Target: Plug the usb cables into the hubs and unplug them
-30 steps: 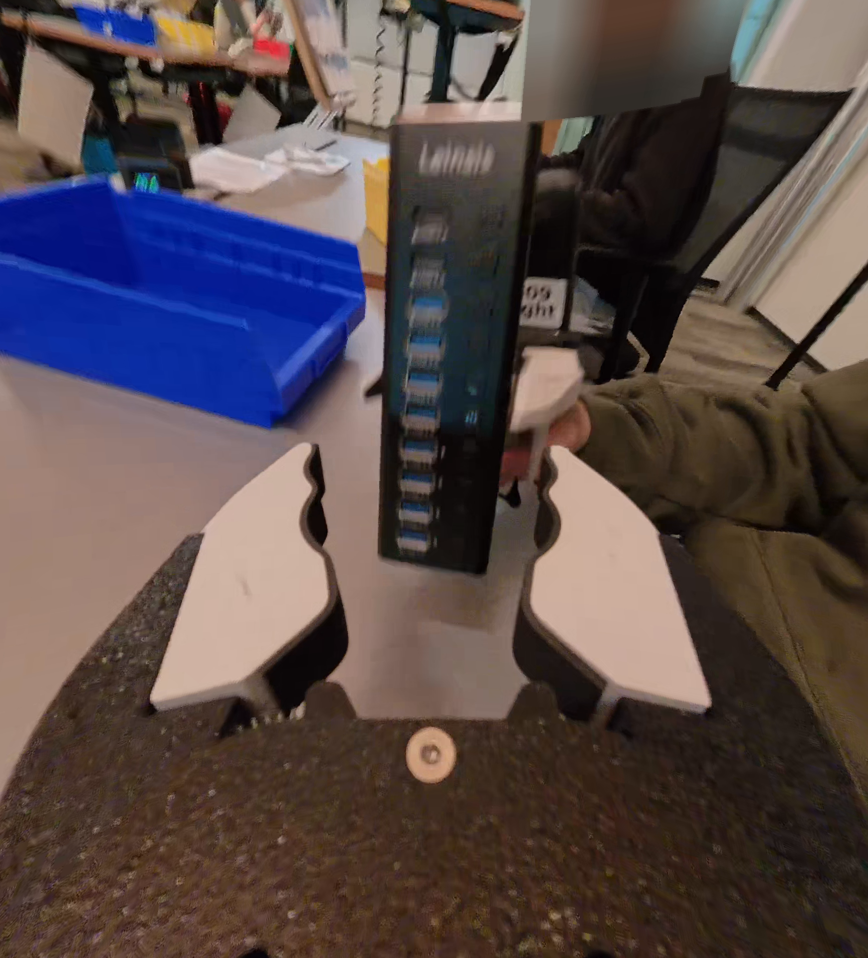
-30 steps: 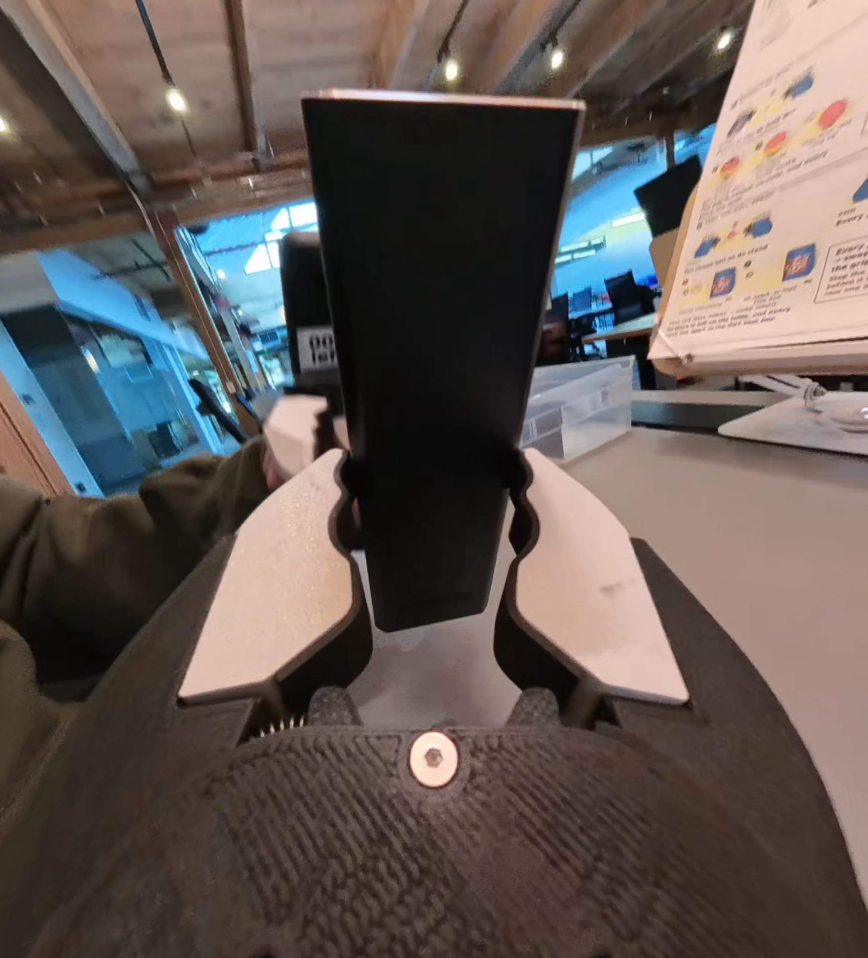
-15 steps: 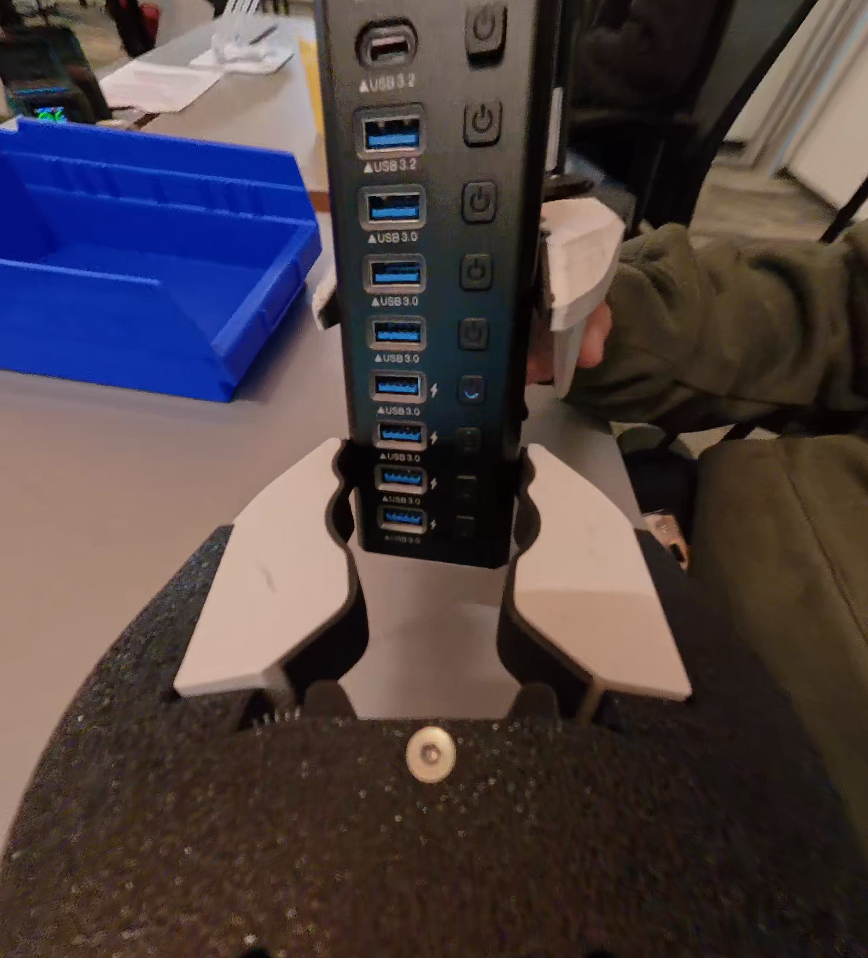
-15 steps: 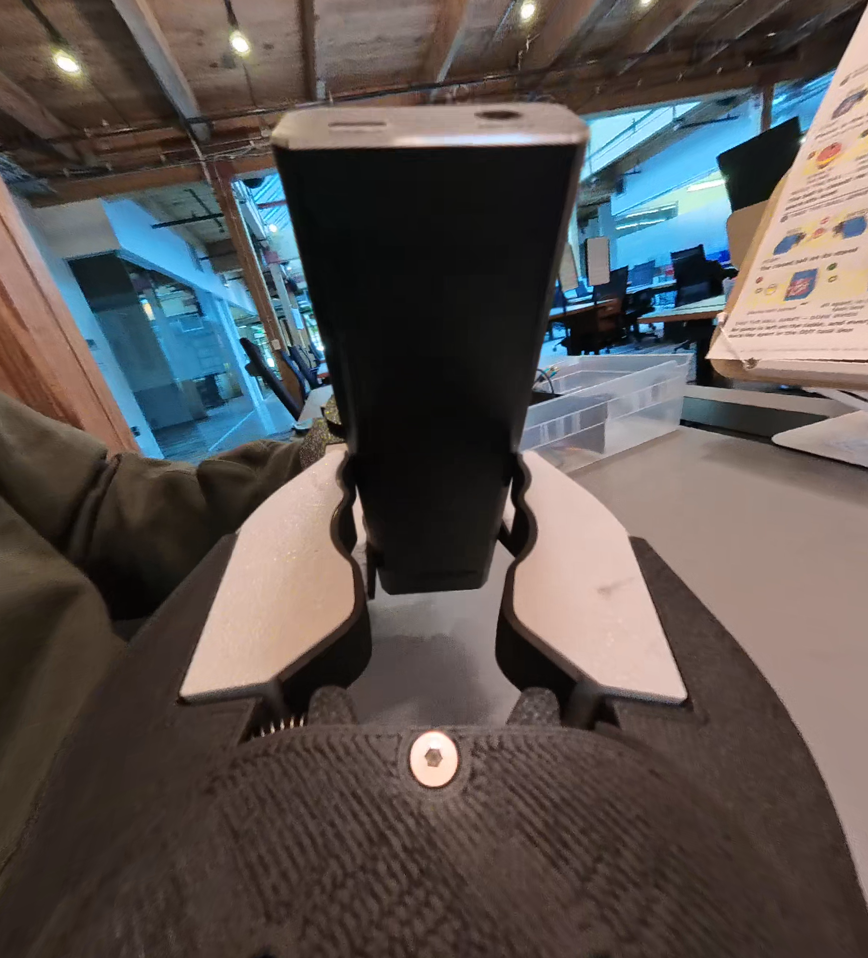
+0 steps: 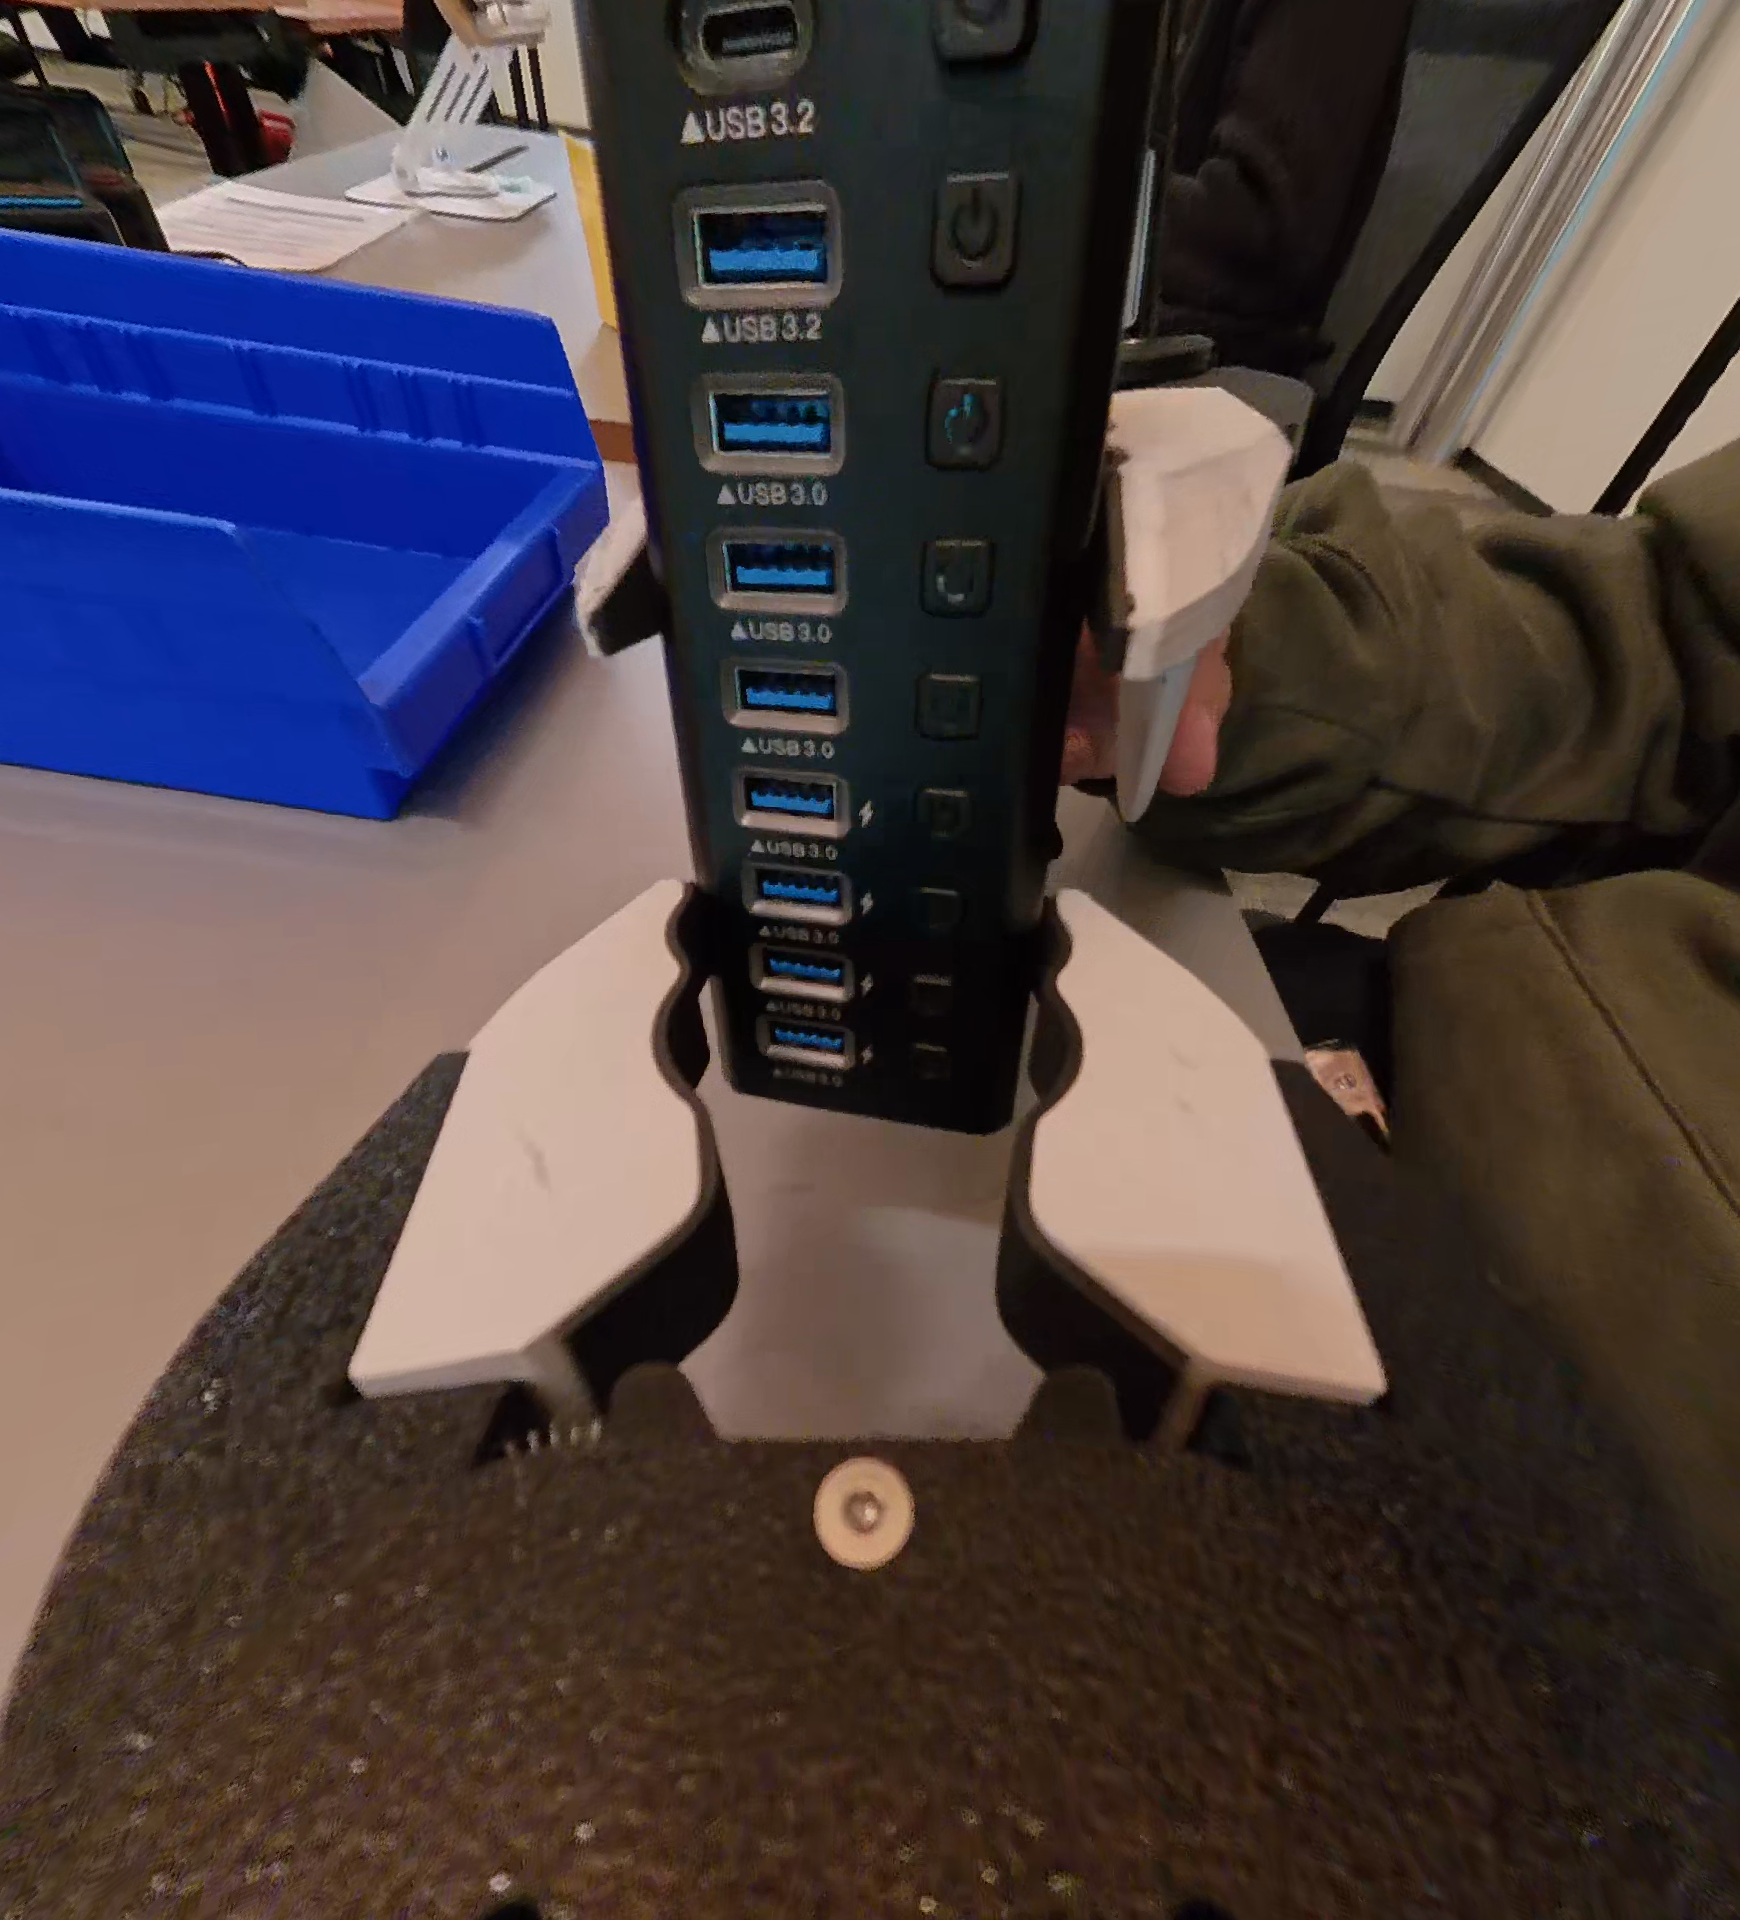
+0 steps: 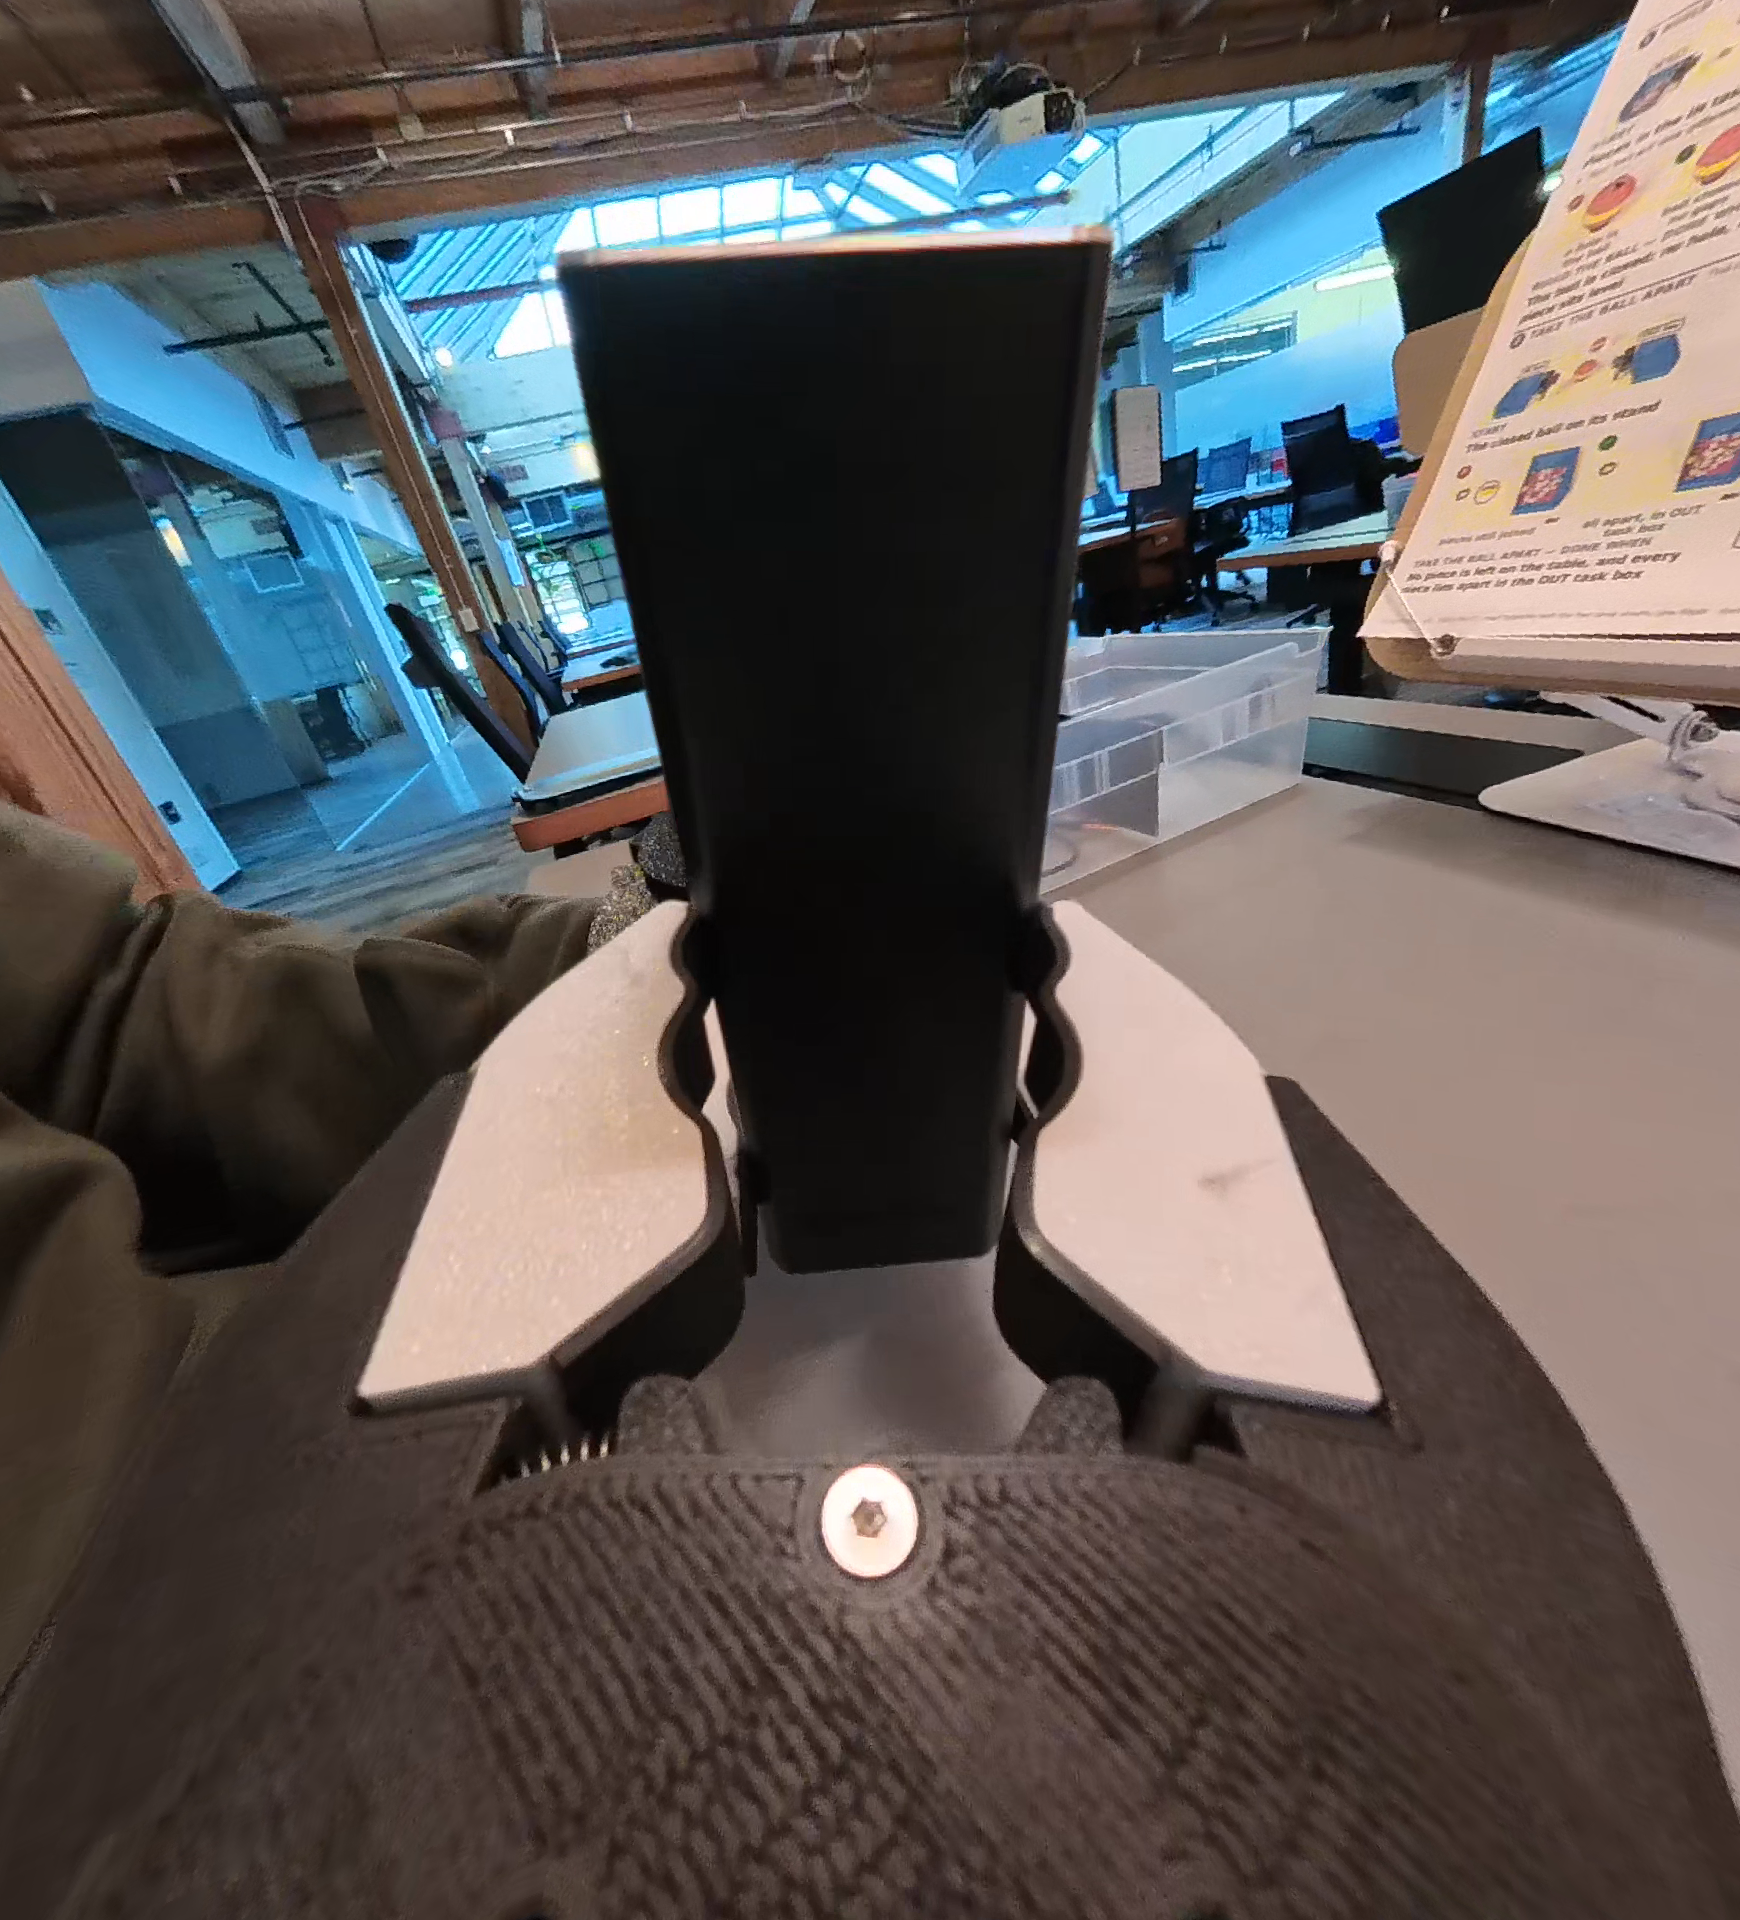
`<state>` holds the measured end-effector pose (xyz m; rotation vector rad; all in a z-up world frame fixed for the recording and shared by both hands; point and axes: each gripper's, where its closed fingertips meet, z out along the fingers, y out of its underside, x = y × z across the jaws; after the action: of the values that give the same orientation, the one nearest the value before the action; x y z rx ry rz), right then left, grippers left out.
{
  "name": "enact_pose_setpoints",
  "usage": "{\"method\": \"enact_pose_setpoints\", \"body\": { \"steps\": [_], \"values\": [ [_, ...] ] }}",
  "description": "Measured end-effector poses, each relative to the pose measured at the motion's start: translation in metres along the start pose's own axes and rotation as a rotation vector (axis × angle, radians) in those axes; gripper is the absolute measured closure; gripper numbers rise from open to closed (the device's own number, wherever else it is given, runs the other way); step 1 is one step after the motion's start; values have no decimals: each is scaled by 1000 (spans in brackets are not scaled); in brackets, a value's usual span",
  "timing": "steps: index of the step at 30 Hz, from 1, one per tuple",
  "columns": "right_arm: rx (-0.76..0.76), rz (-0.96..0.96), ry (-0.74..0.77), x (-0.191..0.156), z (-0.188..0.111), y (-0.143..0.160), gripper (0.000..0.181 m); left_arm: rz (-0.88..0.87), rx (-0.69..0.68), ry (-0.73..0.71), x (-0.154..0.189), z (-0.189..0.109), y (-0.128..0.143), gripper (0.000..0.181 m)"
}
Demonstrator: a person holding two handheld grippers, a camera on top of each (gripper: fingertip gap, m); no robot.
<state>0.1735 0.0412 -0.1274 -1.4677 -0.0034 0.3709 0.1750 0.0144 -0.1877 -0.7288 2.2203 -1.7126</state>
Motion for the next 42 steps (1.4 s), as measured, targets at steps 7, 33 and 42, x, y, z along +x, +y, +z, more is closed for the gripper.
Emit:
{"method": "enact_pose_setpoints", "body": {
  "steps": [7,33,42],
  "values": [
    [0,46,77,17,0,9,122,-46,-29,11,-11,11,10,122],
    [98,50,140,67,7,-22,122,-228,242,-112,-58,-65,-21,114],
    [97,91,206,65,-5,-22,122,-324,278,-209,-27,-88,-7,118]
  ]
}}
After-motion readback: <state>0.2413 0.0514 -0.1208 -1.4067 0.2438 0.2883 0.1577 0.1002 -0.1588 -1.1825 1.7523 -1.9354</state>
